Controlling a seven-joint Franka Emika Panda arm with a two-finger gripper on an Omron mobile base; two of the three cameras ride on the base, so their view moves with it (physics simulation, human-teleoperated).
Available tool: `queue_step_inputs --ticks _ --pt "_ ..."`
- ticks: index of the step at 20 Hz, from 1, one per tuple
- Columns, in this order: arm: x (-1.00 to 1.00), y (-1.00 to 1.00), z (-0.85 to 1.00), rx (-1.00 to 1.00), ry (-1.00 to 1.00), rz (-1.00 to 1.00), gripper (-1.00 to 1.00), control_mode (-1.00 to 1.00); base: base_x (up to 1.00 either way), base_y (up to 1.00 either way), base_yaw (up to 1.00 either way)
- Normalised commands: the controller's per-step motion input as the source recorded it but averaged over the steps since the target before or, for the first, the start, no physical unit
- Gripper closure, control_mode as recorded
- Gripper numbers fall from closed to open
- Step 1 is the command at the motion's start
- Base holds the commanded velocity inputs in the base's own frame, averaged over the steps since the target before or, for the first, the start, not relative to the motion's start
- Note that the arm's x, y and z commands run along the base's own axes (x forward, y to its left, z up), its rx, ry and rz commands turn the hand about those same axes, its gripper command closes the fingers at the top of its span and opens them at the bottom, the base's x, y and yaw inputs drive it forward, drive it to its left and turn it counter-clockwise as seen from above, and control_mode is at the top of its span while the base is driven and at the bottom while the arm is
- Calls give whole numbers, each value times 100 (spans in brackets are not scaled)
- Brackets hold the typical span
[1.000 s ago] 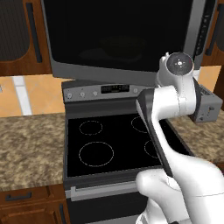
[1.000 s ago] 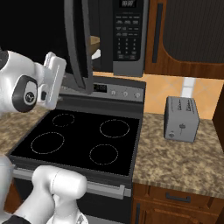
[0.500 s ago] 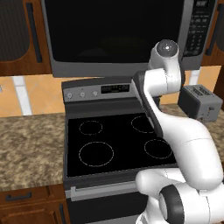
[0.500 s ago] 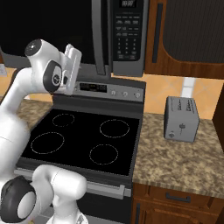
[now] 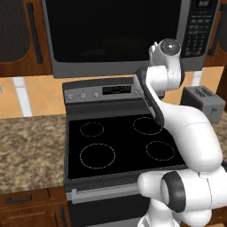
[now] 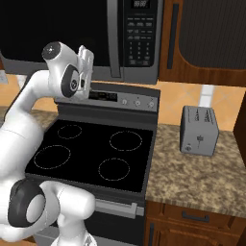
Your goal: Pick the lemon from the sink and place it in the bowl. Then pick the bowl and place it in the microwave. Then close the microwave door and press the start button.
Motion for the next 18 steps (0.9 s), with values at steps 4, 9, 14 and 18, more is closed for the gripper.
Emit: queue_step_inputs --ticks 4,9,14,18 --pt "-69 22 -1 -2 -6 19 -100 -100 0 0 0" --pt "-100 8 28 1 -16 17 -100 -100 0 0 0" --pt "-69 -60 21 15 -11 14 -100 -100 0 0 0" --pt "-18 -90 36 10 -15 18 -100 -100 0 0 0"
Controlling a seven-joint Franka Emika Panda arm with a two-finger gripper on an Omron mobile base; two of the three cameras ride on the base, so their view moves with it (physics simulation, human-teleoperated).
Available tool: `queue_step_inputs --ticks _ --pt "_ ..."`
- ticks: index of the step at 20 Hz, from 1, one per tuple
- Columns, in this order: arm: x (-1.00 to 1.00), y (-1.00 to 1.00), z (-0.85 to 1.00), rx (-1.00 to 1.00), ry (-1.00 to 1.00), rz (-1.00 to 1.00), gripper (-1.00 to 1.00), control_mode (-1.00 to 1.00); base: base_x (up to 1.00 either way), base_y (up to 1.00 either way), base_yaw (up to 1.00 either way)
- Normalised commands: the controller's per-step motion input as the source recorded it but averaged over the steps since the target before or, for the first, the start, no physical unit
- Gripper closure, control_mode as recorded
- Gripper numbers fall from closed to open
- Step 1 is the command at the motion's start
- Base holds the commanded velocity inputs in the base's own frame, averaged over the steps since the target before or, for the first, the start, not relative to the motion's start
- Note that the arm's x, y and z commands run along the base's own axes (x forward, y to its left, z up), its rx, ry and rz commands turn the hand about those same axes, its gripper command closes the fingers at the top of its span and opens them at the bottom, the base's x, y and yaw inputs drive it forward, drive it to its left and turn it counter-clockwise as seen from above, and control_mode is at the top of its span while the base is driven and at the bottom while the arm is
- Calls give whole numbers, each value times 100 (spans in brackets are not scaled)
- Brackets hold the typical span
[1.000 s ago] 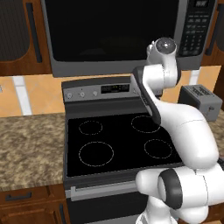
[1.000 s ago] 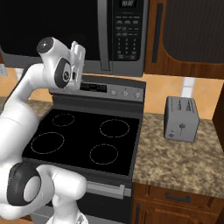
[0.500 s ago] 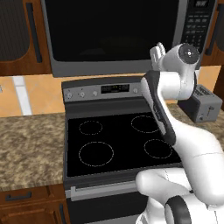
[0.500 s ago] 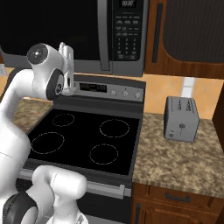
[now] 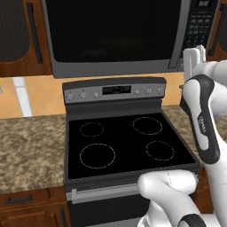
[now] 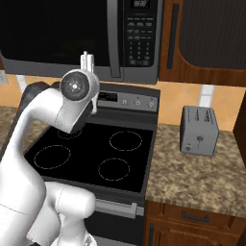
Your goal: Pick the lemon from the sink and place it in the bowl. Then pick the bowl and place it in the microwave. Then close the microwave door and press the start button.
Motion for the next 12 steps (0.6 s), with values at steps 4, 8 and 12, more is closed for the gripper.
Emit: queue_step_inputs --ticks 4,8,12 --pt "-1 -87 42 4 -18 20 -100 -100 0 0 0" --pt "5 -63 33 0 -14 18 -100 -100 0 0 0" --pt "6 -21 0 0 -8 14 100 -100 0 0 0"
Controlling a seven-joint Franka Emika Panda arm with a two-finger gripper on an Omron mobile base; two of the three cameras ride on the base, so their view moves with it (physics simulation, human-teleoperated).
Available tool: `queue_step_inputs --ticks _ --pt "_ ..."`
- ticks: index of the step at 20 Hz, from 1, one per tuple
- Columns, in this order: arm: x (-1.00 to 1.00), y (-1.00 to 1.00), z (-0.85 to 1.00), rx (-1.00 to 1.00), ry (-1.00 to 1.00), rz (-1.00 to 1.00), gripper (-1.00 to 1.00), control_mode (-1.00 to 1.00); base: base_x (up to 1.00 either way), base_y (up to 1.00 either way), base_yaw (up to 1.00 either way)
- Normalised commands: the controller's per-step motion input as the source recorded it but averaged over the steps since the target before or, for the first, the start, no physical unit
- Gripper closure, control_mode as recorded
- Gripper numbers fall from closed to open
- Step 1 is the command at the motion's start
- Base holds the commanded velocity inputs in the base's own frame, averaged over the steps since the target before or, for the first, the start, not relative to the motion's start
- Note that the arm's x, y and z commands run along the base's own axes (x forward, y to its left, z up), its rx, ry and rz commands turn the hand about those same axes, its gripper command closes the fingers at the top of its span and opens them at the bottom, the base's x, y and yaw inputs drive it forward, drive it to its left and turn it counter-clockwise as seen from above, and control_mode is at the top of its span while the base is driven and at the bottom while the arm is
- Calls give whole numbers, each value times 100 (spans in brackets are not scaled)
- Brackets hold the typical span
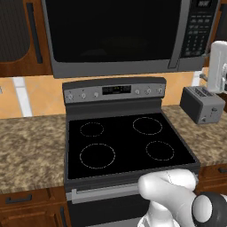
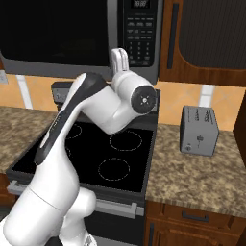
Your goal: Pick the lemon from the sink and place it in the bowl. Then pick the bowl and place it in the microwave. Then close the microwave door and press the start button.
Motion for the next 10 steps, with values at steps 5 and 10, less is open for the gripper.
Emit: queue_step_inputs --ticks 5,10 --pt "34 -8 10 0 -9 3 100 -100 0 0 0" --pt "45 0 1 0 -7 0 100 -100 0 0 0"
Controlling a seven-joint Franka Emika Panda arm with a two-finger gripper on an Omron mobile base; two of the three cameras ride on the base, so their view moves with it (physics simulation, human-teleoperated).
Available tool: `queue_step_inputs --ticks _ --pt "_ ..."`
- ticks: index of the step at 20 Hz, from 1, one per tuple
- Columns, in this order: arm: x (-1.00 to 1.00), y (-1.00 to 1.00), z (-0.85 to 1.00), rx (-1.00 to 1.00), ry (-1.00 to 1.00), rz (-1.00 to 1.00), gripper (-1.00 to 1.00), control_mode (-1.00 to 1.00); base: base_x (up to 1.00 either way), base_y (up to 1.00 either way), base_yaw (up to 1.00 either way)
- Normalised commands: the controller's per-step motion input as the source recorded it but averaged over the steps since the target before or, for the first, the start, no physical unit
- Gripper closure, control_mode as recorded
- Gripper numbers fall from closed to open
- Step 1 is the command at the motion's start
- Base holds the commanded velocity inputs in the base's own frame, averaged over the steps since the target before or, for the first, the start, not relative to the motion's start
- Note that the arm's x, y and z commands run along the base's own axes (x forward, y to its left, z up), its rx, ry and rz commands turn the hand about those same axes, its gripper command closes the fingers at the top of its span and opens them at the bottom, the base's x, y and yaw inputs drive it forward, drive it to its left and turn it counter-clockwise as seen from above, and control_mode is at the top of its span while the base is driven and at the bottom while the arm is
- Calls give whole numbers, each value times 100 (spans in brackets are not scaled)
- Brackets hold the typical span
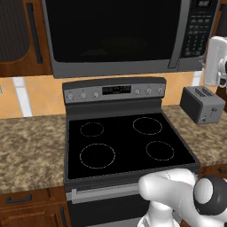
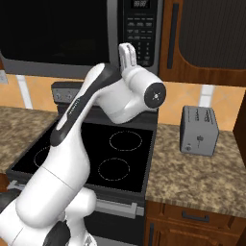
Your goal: Pick the lemon from the sink and place it in the bowl. Then pick the bowl and place it in the microwave. Then close the microwave door and press the start button.
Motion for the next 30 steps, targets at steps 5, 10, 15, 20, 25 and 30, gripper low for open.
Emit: queue_step_inputs --ticks 5,10,15,20,25,30 --pt "55 0 0 0 -4 0 100 -100 0 0 0" --pt "47 -2 0 0 -3 0 100 -100 0 0 0" --pt "40 -15 0 0 -2 0 100 -100 0 0 0" --pt "45 -14 0 0 -1 0 100 -100 0 0 0" --pt "36 -5 -3 0 -2 0 100 -100 0 0 0" --pt "-65 0 -5 1 -7 0 100 -100 0 0 0"
